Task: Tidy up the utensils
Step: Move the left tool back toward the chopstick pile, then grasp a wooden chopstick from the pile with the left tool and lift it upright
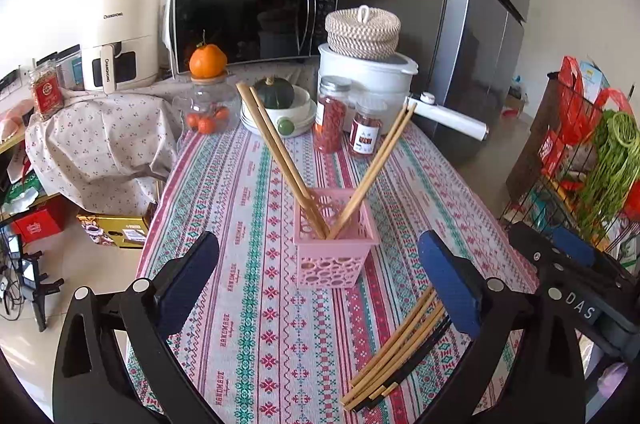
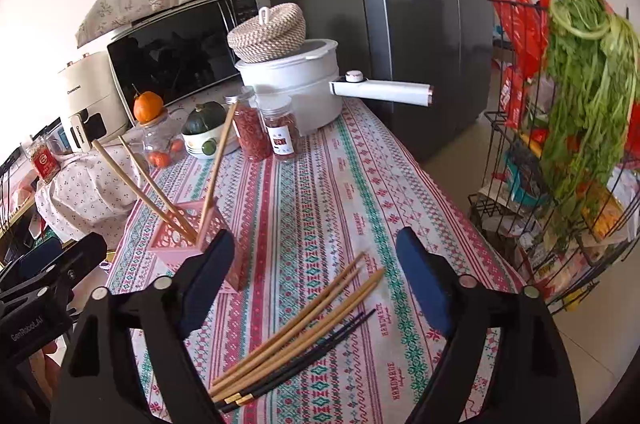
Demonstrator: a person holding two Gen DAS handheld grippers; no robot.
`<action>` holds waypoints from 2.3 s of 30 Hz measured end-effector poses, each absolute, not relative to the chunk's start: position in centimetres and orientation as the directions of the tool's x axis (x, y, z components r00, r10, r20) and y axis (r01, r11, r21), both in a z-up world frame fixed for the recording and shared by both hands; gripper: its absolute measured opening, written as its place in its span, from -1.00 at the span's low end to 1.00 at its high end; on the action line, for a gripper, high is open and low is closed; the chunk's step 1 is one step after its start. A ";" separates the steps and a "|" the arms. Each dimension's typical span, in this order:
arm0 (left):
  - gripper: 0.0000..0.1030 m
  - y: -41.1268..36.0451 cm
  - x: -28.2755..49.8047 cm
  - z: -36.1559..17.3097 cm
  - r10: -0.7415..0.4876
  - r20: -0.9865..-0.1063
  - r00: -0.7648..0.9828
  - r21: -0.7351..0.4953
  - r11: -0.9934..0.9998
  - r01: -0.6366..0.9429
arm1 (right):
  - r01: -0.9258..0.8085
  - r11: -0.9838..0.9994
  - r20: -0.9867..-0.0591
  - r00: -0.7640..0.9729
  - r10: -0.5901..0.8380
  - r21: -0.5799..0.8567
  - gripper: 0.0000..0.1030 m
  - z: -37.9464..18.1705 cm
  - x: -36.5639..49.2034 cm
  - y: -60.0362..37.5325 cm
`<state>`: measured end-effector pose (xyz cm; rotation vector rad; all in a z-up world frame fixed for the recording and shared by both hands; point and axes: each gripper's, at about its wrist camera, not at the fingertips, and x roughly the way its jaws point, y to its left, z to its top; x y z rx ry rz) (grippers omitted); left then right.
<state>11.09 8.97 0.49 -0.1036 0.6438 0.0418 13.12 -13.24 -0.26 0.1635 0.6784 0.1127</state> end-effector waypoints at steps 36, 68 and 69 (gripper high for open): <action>0.85 -7.7 26.8 -11.2 -0.226 -0.935 0.273 -0.182 0.967 0.177 | 0.256 0.743 -0.683 0.643 0.347 0.618 0.87 -3.5 13.7 -27.5; -0.84 -1.7 23.0 -10.3 -0.202 -0.886 0.417 -0.124 0.970 0.208 | 0.360 0.710 -0.771 0.486 0.411 0.605 0.87 -8.8 16.4 -25.8; -0.84 -1.4 22.3 -9.6 -0.224 -0.877 0.426 -0.143 0.966 0.214 | 0.373 0.714 -0.784 0.470 0.406 0.593 0.87 -9.4 16.5 -25.4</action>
